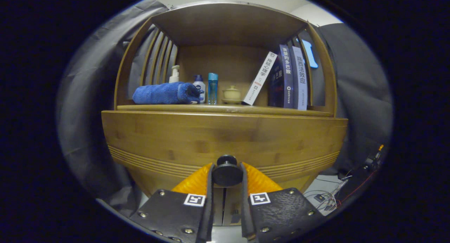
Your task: Pull open the drawer, take out the items inside it, and place them on the countertop above the cabinet.
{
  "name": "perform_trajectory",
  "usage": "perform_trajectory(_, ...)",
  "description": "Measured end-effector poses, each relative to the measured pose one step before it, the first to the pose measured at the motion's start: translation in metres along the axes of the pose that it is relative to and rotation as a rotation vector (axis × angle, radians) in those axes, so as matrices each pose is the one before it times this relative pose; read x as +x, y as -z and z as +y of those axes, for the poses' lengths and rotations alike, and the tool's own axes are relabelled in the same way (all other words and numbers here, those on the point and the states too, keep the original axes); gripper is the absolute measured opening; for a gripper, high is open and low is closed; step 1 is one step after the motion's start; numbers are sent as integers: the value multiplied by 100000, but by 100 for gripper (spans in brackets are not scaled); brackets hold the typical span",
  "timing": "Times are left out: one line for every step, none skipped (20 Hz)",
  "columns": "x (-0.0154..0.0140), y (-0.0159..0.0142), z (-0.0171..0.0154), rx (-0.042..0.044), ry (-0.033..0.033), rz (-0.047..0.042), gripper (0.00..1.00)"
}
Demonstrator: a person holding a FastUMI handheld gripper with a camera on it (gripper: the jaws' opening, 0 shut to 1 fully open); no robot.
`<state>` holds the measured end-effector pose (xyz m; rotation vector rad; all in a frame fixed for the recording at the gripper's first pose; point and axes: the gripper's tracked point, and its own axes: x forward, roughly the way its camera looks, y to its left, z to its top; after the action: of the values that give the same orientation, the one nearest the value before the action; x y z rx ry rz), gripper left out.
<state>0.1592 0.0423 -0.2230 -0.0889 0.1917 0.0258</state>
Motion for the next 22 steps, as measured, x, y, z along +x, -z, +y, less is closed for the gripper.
perform_trajectory(-737,116,-68,233,-95,266,32)
perform_trajectory(-706,60,-38,112,114,348,32)
perform_trajectory(-762,134,-33,-258,-70,507,32)
perform_trajectory(-772,90,11,103,-408,643,32)
perform_trajectory(-632,118,117,479,-359,194,32)
perform_trajectory(-659,112,-53,55,-577,863,32)
perform_trajectory(-755,161,-30,366,-696,280,32)
perform_trajectory(-607,128,88,-54,-1148,208,32)
perform_trajectory(-604,45,-28,-225,-1387,133,32)
perform_trajectory(-523,243,48,459,-1244,670,32)
perform_trajectory(-623,407,81,-38,-754,1168,32)
perform_trajectory(-718,415,-114,-985,-169,1153,32)
perform_trajectory(-886,116,15,-879,-459,-188,32)
perform_trajectory(-671,203,127,-554,-326,-189,32)
perform_trajectory(-804,364,81,403,-312,616,32)
perform_trajectory(-463,6,114,1177,-335,-45,32)
perform_trajectory(-547,274,27,583,-558,1312,32)
perform_trajectory(-467,-5,-81,560,6,-7,32)
perform_trajectory(-476,13,-18,-66,206,255,32)
perform_trajectory(-433,180,65,-262,-172,-183,32)
perform_trajectory(-486,-148,-81,-530,439,-729,32)
perform_trajectory(-657,61,-87,48,230,44,32)
